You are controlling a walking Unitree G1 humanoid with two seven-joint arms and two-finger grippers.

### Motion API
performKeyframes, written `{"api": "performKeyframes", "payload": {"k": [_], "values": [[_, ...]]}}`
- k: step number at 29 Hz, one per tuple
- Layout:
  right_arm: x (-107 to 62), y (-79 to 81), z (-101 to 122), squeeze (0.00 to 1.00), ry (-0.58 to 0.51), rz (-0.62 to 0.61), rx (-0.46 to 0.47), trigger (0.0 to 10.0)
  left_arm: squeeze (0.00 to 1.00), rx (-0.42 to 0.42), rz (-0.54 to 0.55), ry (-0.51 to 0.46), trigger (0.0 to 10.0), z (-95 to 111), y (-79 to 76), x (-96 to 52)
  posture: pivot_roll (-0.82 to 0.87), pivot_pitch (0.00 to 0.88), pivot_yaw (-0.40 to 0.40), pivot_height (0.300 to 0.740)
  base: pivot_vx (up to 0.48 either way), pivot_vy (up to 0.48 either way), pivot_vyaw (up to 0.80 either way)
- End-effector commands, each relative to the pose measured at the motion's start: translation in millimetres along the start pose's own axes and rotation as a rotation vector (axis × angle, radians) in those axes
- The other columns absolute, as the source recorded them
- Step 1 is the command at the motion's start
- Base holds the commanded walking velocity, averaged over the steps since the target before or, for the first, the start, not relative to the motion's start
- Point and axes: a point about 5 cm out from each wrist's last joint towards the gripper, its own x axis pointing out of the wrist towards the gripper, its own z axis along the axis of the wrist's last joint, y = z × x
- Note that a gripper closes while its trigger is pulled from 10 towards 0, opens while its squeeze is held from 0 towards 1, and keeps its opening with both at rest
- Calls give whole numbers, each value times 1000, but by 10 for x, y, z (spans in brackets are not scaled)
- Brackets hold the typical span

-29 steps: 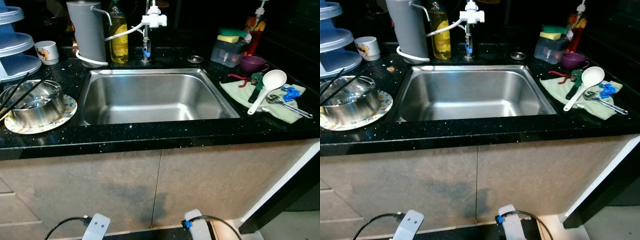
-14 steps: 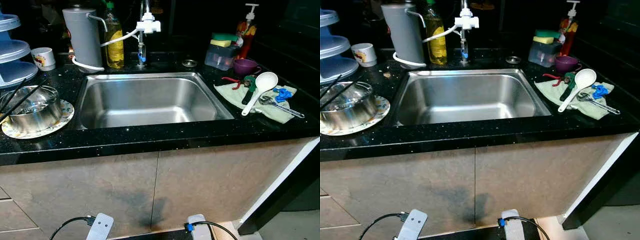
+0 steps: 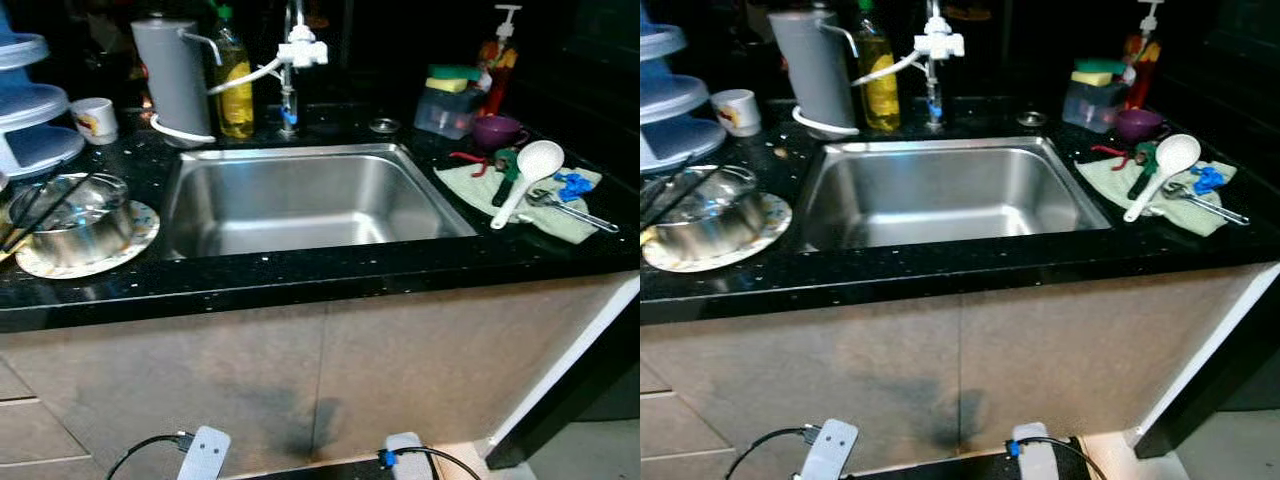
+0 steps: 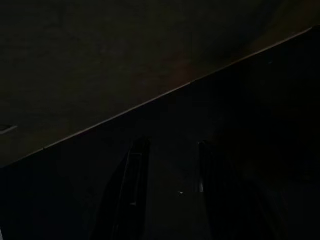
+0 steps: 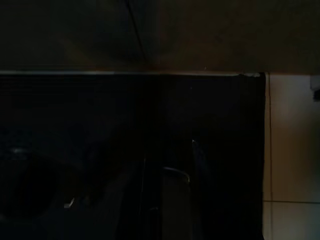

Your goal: Kitchen organization

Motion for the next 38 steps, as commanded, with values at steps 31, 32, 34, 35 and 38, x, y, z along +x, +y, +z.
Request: {"api": "performKeyframes", "payload": {"k": [31, 32, 34, 35, 38], "values": [[3, 71, -32, 0, 2, 19, 11, 10000, 0, 7, 16, 30, 10000, -104, 75, -15, -23, 110, -17, 740, 0, 426, 0], [3, 71, -32, 0, 2, 19, 11, 10000, 0, 1, 11, 37, 10000, -106, 75, -12, -26, 112, -17, 740, 0, 371, 0], [3, 70, -31, 0, 0, 18, 12, 10000, 0, 66, -9, 37, 10000, -94, 79, -6, -27, 112, -16, 740, 0, 0, 0], [3, 70, -31, 0, 0, 18, 12, 10000, 0, 66, -9, 37, 10000, -94, 79, -6, -27, 112, -16, 740, 0, 0, 0], [2, 63, -29, 0, -1, 16, 14, 10000, 0, 77, -3, 59, 10000, -117, 89, -7, -28, 114, -16, 740, 0, -480, 0]]}}
